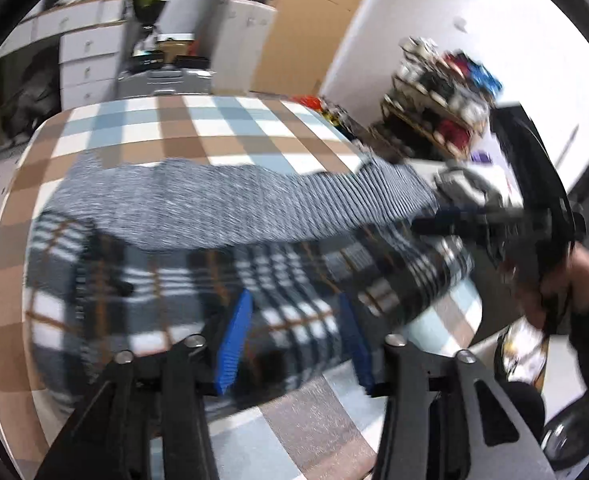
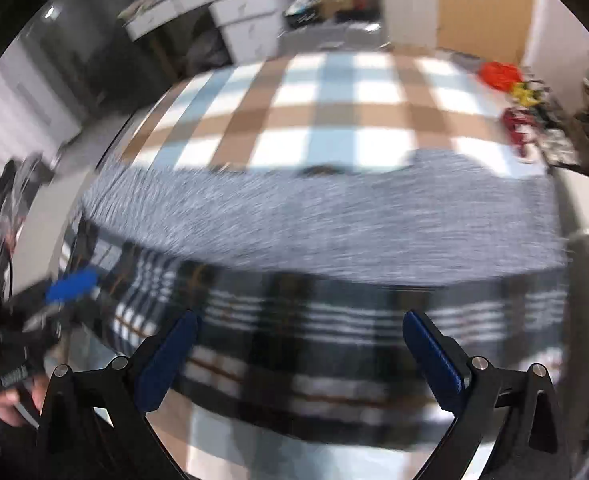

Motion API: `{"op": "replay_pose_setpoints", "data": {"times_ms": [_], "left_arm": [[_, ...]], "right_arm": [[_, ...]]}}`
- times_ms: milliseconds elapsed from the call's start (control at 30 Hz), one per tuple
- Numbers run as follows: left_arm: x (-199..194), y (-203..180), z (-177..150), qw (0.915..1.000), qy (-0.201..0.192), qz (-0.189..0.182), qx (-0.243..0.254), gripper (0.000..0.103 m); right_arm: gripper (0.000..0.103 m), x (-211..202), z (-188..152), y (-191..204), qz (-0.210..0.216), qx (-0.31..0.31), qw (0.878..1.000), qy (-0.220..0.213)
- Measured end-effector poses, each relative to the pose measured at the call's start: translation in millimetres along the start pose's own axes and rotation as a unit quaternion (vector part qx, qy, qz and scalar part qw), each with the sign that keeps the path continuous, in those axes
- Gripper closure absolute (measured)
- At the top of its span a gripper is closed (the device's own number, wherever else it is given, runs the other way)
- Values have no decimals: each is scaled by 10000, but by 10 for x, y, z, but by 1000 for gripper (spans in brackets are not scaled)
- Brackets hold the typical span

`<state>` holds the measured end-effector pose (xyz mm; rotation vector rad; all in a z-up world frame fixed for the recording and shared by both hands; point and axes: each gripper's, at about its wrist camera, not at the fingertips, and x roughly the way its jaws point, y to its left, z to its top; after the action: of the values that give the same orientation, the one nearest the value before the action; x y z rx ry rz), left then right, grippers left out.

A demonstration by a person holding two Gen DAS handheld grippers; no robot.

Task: Fold large clothes

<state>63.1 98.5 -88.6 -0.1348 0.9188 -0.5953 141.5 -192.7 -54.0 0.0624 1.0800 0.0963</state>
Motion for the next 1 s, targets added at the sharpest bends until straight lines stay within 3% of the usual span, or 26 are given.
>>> {"op": "replay_pose_setpoints", "data": {"times_ms": [100, 200, 267, 433, 567, 633, 733, 800, 867, 1000], "left_arm": [[203, 91, -1, 9982, 456, 242, -297, 59], [341, 342, -31, 9919, 784, -1, -1001, 59], [348, 423, -29, 9899, 783, -205, -1167, 59], [411, 472, -8, 9888, 837, -407, -1166, 59], [272, 433, 29, 9874, 784, -534, -1264, 59], [95, 317, 23, 9932, 547, -359, -961, 59], [-87, 254, 25, 9973, 331, -67, -649, 59], [-106, 323, 23, 9969, 338, 119, -703, 54], [-2, 468, 9, 9940, 559, 298, -895, 53], [172, 672, -8, 9922, 784, 174, -950, 53]], "right_arm": [[0, 20, -72, -339, -505, 24, 9982, 333], [0, 246, -192, -385, -962, -152, 9912, 892], [0, 446, -198, -393, -901, -262, 9892, 1128], [0, 571, -246, -397, -792, -119, 9919, 990], [0, 447, -372, -458, -593, -89, 9949, 810], [0, 338, -363, -556, -451, -50, 9960, 763], [0, 35, -368, -752, 356, 566, 9970, 378], [0, -103, -414, -987, 932, 1274, 9873, 200], [0, -97, -444, -1125, 1151, 1631, 9795, 265], [0, 107, -494, -1204, 1371, 1839, 9715, 601]]}}
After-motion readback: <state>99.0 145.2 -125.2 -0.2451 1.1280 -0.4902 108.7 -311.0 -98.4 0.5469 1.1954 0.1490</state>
